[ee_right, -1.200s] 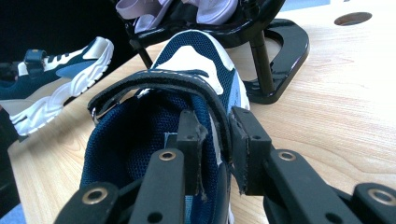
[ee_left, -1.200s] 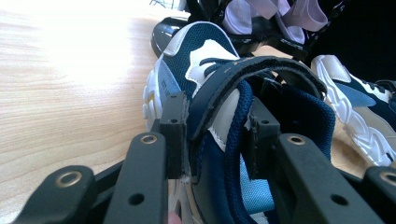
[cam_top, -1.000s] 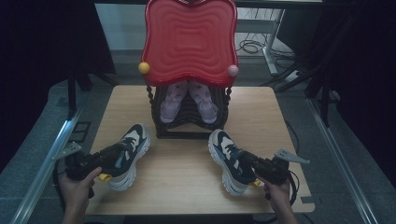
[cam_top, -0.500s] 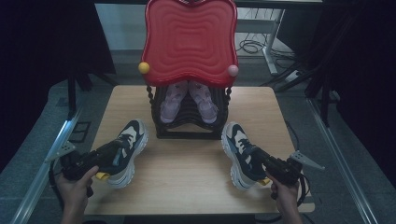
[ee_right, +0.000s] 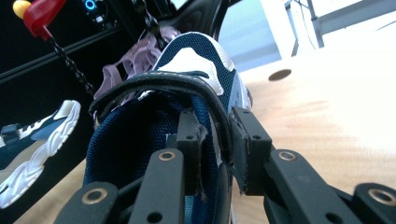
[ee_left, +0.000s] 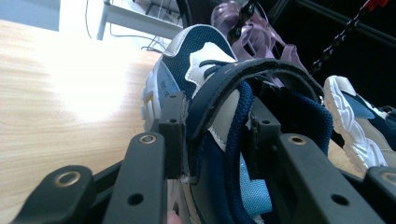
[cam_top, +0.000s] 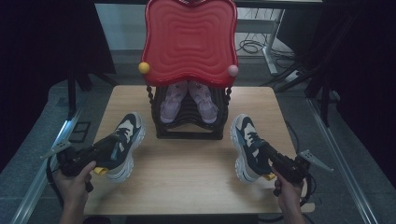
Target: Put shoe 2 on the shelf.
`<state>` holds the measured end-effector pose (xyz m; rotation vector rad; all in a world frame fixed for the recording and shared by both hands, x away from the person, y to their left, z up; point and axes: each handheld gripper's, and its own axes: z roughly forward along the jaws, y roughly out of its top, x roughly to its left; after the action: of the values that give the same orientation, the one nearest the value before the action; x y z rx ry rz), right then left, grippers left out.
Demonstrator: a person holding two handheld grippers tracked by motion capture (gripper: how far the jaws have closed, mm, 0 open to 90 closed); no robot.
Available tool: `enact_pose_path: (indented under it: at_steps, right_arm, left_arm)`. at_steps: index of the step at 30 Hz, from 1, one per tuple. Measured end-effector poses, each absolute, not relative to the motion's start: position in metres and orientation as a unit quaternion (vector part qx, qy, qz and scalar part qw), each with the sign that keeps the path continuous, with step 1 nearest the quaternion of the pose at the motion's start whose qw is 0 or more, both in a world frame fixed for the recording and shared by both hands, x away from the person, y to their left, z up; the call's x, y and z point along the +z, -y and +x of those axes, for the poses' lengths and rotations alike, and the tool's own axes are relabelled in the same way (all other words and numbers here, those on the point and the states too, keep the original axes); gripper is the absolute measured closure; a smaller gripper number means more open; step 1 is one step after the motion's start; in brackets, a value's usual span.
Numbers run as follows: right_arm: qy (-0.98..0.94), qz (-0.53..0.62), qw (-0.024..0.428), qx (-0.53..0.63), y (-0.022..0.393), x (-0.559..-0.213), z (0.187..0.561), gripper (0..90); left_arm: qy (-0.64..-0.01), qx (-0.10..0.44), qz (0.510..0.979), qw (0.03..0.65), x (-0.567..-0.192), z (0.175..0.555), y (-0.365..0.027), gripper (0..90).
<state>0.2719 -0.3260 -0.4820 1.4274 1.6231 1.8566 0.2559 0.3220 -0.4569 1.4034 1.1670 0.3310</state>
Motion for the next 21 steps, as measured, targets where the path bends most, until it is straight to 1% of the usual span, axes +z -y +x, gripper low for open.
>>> enact_pose_path:
  at_steps: [3,5,9,12,15,21]
  right_arm:
    - [-0.561,0.489,0.162,0.648,0.325,-0.474,0.273,74.3]
    - [-0.555,0.490,0.164,0.652,0.326,-0.470,0.274,74.3]
    - [-0.541,0.495,0.159,0.662,0.330,-0.463,0.278,74.3]
    - [-0.538,0.494,0.166,0.663,0.332,-0.458,0.282,74.1]
    - [-0.535,0.496,0.173,0.662,0.332,-0.455,0.285,74.0]
    - [-0.526,0.498,0.170,0.668,0.333,-0.449,0.291,74.0]
  left_arm:
    - [-0.503,0.148,0.605,0.600,-0.452,0.258,-0.324,65.4]
    - [-0.503,0.150,0.603,0.601,-0.450,0.260,-0.326,65.4]
    - [-0.507,0.158,0.594,0.605,-0.444,0.264,-0.327,65.4]
    - [-0.508,0.172,0.590,0.604,-0.440,0.268,-0.324,65.4]
    - [-0.511,0.174,0.584,0.606,-0.437,0.274,-0.324,65.4]
    - [-0.510,0.180,0.576,0.613,-0.428,0.279,-0.327,65.4]
